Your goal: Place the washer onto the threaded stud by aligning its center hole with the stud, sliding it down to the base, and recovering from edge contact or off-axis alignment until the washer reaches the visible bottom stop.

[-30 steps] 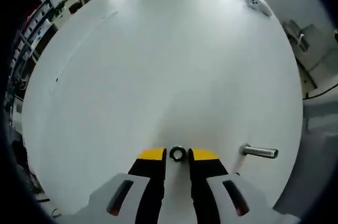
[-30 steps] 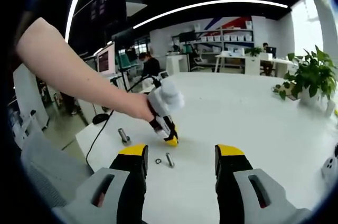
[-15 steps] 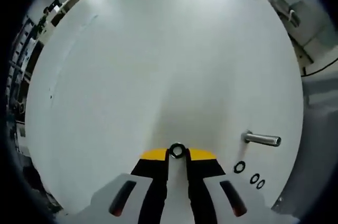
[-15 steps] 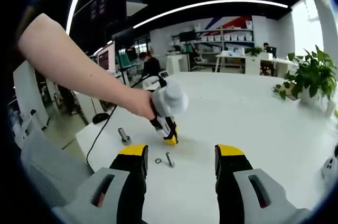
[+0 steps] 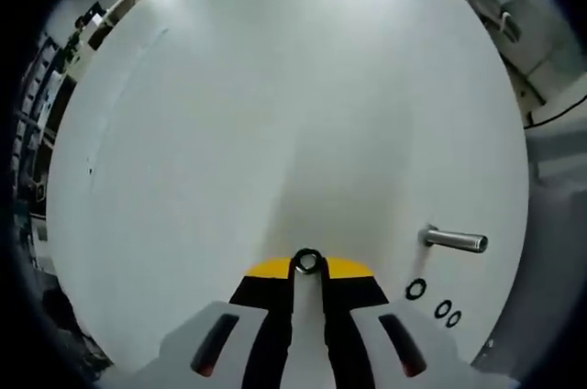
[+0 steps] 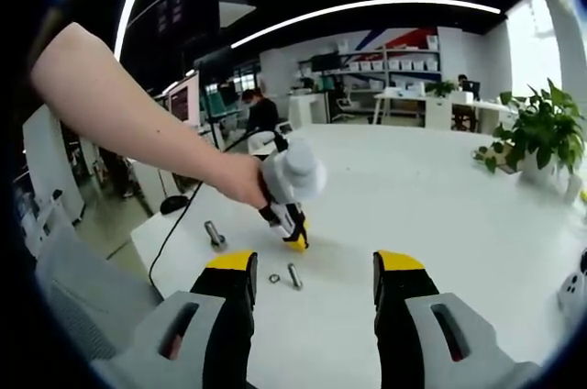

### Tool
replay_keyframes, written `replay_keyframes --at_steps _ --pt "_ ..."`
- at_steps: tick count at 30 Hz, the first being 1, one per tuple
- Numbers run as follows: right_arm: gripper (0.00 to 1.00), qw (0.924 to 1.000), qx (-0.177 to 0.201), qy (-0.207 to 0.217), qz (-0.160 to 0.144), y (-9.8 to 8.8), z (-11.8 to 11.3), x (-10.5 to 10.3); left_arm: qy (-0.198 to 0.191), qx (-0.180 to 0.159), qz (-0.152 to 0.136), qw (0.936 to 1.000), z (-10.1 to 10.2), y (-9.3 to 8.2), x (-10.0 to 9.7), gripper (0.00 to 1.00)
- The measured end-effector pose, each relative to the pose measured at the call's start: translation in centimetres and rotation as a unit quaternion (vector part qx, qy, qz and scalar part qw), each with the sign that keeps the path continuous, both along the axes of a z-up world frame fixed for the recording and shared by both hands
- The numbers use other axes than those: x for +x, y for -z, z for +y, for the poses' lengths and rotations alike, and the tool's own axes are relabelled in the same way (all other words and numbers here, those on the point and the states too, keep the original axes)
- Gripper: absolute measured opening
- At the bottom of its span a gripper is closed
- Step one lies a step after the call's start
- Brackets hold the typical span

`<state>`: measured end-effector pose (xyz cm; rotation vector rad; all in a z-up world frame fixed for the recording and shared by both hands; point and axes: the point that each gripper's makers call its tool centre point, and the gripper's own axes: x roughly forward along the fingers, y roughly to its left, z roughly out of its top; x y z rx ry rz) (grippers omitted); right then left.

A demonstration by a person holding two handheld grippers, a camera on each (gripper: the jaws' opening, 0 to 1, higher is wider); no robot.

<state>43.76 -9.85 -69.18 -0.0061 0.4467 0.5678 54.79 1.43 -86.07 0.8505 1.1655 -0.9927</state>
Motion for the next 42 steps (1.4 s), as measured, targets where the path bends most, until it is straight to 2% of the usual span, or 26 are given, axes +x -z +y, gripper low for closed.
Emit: replay_keyframes --at_steps 9,13,16,22,27,30,34,42 --pt "0.53 1.0 -0.006 -0.002 0.002 0.2 0.0 0.0 -0.02 -0.013 0.002 0.9997 0.3 0.0 -1.4 0.08" --pt "0.53 0.9999 -0.016 -0.006 -0.001 0.3 0.2 0.0 -0.017 -0.01 0.001 0.9998 0.7 0.1 -2.2 0.08" --pt "0.53 0.9997 -0.024 -0.01 -0.004 0.3 0.3 -0.1 -0.014 -0.008 0.001 0.9999 1.7 0.1 -3.2 0.08" --pt "0.53 0.9997 -0.025 -0.008 -0.003 0.4 0.1 -0.1 -0.022 -0.007 -0.005 0.9997 3.4 -0.5 -3.7 0.08" --pt "0.54 0.9996 -0.026 -0.007 -0.005 0.3 0.2 -0.1 -0.035 -0.034 -0.018 0.9987 3.6 -2.2 -2.8 0.08" --pt "0.54 0.9993 -0.033 -0.014 -0.006 0.4 0.5 -0.3 -0.024 -0.044 -0.033 0.9982 3.4 -3.6 -2.8 0.08" --pt "0.54 0.9991 -0.038 -0.018 -0.01 0.4 0.6 -0.3 -0.016 -0.058 -0.044 0.9973 2.9 -5.2 -3.3 0.08" --pt "0.54 0.9993 -0.034 -0.011 -0.012 0.2 0.3 -0.1 -0.003 -0.075 -0.057 0.9956 1.9 -7.1 -4.1 0.08"
